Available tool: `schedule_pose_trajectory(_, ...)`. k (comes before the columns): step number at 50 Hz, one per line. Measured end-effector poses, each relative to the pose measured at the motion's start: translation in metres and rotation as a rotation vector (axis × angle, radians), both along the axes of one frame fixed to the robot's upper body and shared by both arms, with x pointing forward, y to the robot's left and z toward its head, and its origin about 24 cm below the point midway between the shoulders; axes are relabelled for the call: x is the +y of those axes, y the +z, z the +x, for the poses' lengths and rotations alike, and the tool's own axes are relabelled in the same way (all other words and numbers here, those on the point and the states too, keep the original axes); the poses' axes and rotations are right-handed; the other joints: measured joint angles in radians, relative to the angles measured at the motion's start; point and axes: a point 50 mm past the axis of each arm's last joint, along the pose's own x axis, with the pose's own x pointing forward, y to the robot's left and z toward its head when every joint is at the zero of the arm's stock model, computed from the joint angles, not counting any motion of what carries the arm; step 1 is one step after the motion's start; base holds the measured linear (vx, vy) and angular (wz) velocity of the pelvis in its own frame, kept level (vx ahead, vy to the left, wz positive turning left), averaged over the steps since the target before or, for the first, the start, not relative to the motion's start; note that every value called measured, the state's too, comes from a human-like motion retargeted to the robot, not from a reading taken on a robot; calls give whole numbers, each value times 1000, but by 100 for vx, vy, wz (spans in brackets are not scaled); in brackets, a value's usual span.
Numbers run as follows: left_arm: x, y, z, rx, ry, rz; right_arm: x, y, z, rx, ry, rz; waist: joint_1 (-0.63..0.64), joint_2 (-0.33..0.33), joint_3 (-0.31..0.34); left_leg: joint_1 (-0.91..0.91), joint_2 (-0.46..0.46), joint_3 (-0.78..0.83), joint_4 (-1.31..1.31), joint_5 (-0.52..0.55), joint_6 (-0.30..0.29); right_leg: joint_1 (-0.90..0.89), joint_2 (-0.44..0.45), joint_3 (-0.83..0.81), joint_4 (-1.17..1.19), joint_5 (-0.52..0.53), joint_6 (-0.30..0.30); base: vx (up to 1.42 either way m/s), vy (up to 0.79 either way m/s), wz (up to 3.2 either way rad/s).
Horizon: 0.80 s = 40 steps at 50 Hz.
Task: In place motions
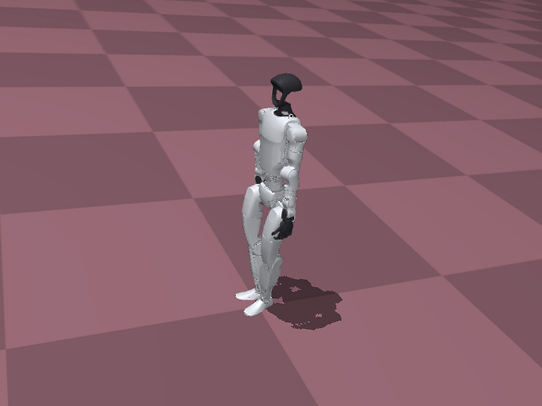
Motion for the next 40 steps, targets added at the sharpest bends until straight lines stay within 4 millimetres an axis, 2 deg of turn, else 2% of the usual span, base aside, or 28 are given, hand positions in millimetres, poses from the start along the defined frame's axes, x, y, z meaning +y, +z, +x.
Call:
schedule_pose_trajectory(5,5,1,2,3,-19,-16,10,-4,13,-60,-15,36,-12,2,-2,-24,15,-26,17,-1,5,-35,-16,26,74,4,40,-2,-11,31)
schedule_pose_trajectory(7,7,1,3,-1,-25,-15,13,-5,19,-82,-7,51,-59,4,0,-32,8,-80,22,5,12,-49,-22,1,89,14,55,-1,-7,119)
schedule_pose_trajectory(10,8,1,3,-2,-26,-10,16,-7,29,-116,36,69,-144,11,9,-37,-7,-169,28,15,19,-56,-24,-53,90,27,54,-1,-3,113)
schedule_pose_trajectory(12,8,1,2,0,-18,-12,17,-8,37,-139,90,75,-97,-2,5,-36,-8,-116,26,7,20,-45,-25,-5,79,16,51,0,-1,-29)
schedule_pose_trajectory(15,8,1,-2,5,-23,-18,18,-9,44,-169,141,81,-185,6,10,-39,-23,-201,35,14,22,-40,-31,-108,60,21,26,0,0,111)
schedule_pose_trajectory(20,10,1,-10,14,-40,-23,19,-9,53,-180,189,102,-228,23,19,-52,-16,-229,44,15,18,-54,-33,-133,74,18,20,-3,1,26)
schedule_pose_trajectory(26,21,2,-7,-13,-157,1,12,-8,53,-148,249,88,-157,20,41,-90,-9,-212,91,8,1,-54,-55,-160,92,6,1,-9,6,-17)
schedule_pose_trajectory(30,23,1,11,-66,-193,65,7,-7,50,-108,306,74,56,-38,58,-130,-25,-142,121,25,-23,-40,-68,-91,89,-35,-14,-18,6,-46)
schedule_pose_trajectory(32,19,1,25,-107,-183,60,6,-7,45,-101,320,67,104,-58,64,-153,-35,-159,133,3,-45,-28,-86,-135,88,-59,-3,-18,0,188)
schedule_pose_trajectory(34,13,1,36,-141,-166,41,6,-6,38,-94,316,60,103,-72,62,-160,-22,-69,132,-39,-54,-11,-101,-233,75,-74,6,-15,-1,326)
schedule_pose_trajectory(37,10,2,47,-172,-139,38,8,-6,32,-89,274,55,104,-92,53,-123,58,284,126,-105,-90,22,-117,-378,54,-99,37,-14,-9,343)
schedule_pose_trajectory(40,12,3,51,-181,-125,66,11,-7,30,-94,229,50,75,-98,43,-70,125,574,140,-91,-125,61,-116,-509,32,-113,73,-5,-14,322)
